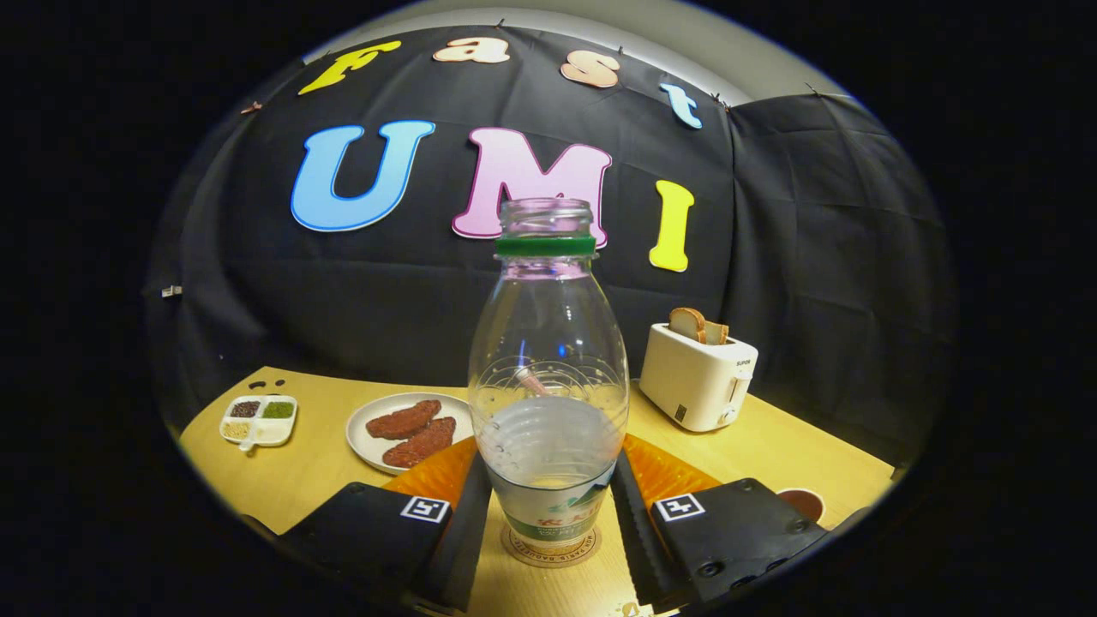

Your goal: Take the bottle from table, then pour the juice into the cup, finally place the bottle on the coaster

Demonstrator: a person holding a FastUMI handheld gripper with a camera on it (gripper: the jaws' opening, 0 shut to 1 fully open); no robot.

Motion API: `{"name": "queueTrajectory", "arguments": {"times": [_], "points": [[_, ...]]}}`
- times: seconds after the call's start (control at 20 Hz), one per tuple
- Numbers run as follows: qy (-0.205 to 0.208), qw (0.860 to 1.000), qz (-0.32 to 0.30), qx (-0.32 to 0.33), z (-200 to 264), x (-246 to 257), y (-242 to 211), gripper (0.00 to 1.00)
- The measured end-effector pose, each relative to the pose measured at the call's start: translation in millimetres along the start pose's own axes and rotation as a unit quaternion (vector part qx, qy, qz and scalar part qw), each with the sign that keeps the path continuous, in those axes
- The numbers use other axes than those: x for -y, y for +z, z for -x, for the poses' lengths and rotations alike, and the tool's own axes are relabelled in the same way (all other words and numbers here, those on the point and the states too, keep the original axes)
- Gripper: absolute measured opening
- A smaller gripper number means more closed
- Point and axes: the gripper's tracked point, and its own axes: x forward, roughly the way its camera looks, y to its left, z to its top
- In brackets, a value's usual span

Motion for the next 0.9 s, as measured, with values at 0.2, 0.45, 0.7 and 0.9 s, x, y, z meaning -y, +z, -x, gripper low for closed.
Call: {"name": "queueTrajectory", "arguments": {"times": [0.2, 0.45, 0.7, 0.9], "points": [[-0.002, 0.999, -0.027, -0.023, -18, 1, -21, 0.72], [-0.01, 0.998, -0.034, -0.046, -26, 4, -41, 0.73], [-0.016, 0.997, -0.048, -0.053, -25, 5, -48, 0.76], [-0.016, 0.997, -0.054, -0.058, -25, 4, -49, 0.78]]}}
